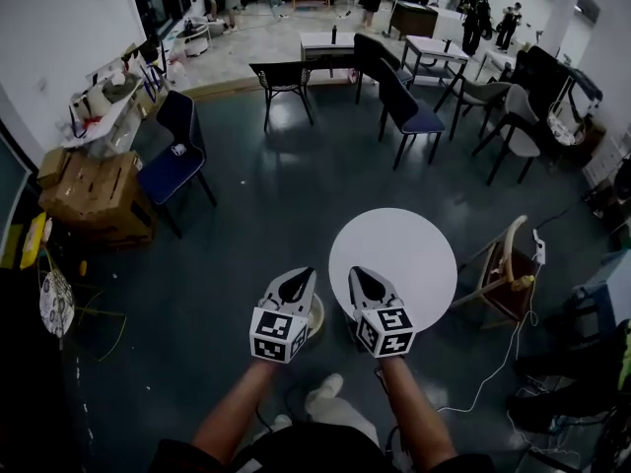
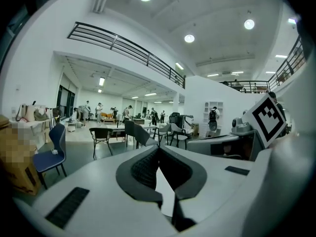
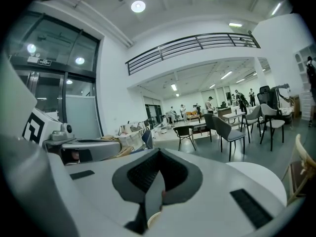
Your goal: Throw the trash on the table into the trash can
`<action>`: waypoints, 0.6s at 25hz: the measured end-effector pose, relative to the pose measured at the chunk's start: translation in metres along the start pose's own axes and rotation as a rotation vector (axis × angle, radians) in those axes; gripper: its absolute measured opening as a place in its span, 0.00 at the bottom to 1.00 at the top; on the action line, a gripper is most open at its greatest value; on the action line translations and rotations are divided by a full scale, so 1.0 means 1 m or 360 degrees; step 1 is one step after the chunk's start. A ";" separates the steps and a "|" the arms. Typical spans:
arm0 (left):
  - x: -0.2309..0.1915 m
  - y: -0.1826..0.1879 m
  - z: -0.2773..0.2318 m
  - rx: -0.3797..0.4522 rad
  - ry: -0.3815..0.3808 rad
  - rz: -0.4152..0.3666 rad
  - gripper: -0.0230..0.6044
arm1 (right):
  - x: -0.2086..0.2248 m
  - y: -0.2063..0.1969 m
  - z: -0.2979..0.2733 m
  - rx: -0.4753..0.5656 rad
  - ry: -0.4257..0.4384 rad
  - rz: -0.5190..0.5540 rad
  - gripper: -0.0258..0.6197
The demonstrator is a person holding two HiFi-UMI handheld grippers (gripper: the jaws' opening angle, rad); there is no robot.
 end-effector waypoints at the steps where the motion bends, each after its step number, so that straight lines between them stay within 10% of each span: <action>1: 0.001 0.002 0.008 0.0010 -0.0005 -0.0006 0.06 | -0.007 0.001 0.005 0.0009 -0.0004 0.0003 0.07; 15: 0.029 0.027 0.137 0.0153 -0.0055 -0.0111 0.06 | -0.117 0.015 0.089 0.0154 0.0018 0.0081 0.07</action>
Point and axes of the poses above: the fingertips, and each gripper's own axes: z backward along the fingers, x to its right, y out of its top, the point moved 10 cm from there along z, backward along the fingers, and after that the axes turned 4 degrees about -y, right-handed, at the moved point
